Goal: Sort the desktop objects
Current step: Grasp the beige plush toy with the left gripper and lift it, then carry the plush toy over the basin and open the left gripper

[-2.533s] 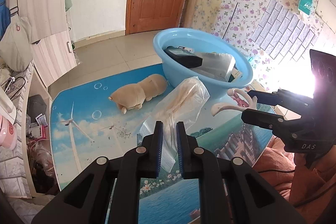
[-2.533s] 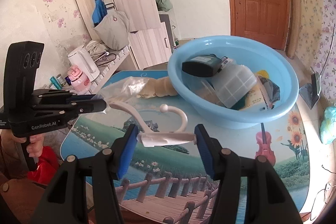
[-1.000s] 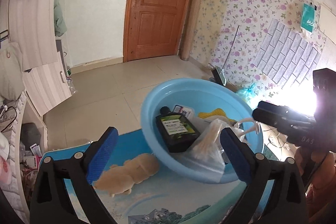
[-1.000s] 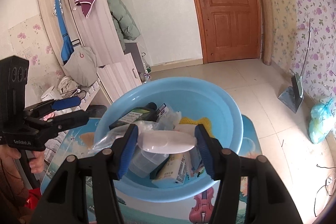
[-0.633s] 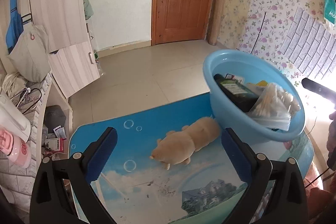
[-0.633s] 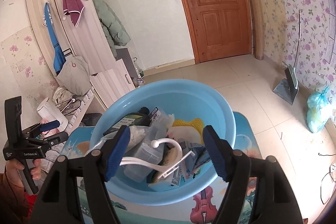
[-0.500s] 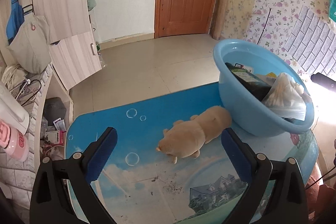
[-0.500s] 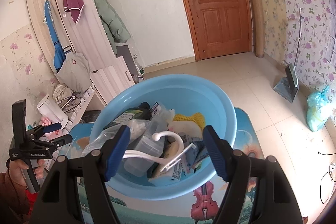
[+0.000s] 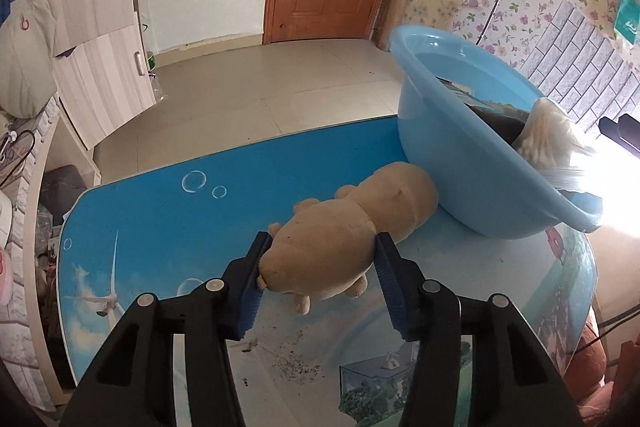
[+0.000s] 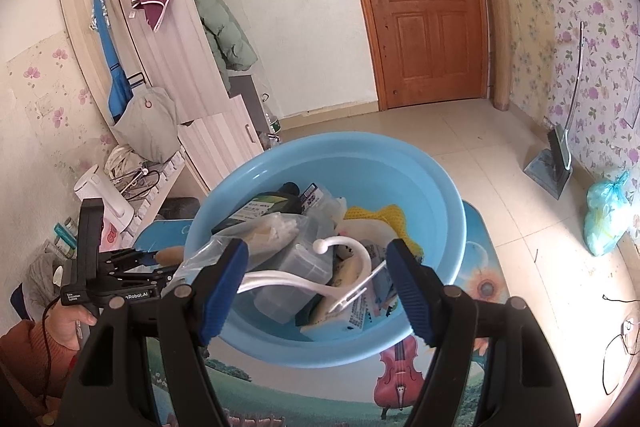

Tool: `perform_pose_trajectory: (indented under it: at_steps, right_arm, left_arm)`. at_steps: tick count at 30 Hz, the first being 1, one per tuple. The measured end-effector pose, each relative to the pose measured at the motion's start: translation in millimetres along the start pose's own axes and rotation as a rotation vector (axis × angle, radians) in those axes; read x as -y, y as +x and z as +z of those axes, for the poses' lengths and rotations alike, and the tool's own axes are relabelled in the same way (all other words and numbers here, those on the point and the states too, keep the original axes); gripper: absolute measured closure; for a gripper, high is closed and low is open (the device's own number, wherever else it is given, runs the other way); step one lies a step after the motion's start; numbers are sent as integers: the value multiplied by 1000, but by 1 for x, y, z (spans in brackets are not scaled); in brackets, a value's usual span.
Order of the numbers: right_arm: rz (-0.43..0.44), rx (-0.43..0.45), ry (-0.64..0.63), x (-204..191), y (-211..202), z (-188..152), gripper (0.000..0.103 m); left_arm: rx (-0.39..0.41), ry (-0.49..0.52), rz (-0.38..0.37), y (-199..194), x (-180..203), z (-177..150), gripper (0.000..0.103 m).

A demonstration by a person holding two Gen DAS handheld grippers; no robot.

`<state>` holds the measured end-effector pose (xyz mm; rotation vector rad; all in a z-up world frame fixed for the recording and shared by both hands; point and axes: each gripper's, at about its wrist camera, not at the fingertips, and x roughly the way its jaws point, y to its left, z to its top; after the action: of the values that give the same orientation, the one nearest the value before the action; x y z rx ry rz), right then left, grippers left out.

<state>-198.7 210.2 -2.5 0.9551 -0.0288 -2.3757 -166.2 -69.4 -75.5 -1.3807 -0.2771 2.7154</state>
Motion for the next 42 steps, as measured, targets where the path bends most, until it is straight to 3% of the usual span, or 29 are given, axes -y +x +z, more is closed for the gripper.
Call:
perform_pose_trajectory:
  at_steps: [7, 12, 16, 23, 31, 41, 42]
  right_arm:
    - [6, 10, -6, -6, -8, -3, 31]
    - [27, 13, -22, -14, -14, -6, 31]
    - [42, 13, -31, -19, -15, -9, 31]
    - [85, 10, -6, -15, -18, -16, 31]
    - [160, 66, 46, -6, -20, -10, 31]
    - [89, 70, 74, 16, -9, -6, 31]
    - [77, 69, 85, 21, -8, -6, 31]
  left_arm:
    - [102, -34, -5, -47, 1, 3, 53]
    - [189, -21, -12, -88, 11, 11, 53]
    - [214, 11, -24, -103, 26, 15, 53]
    - [214, 78, -59, -104, 61, 25, 53]
    - [206, 191, -126, -85, 116, 52, 52]
    - [190, 287, -159, -54, 163, 91, 50]
    - [190, 293, -159, -52, 166, 93, 47]
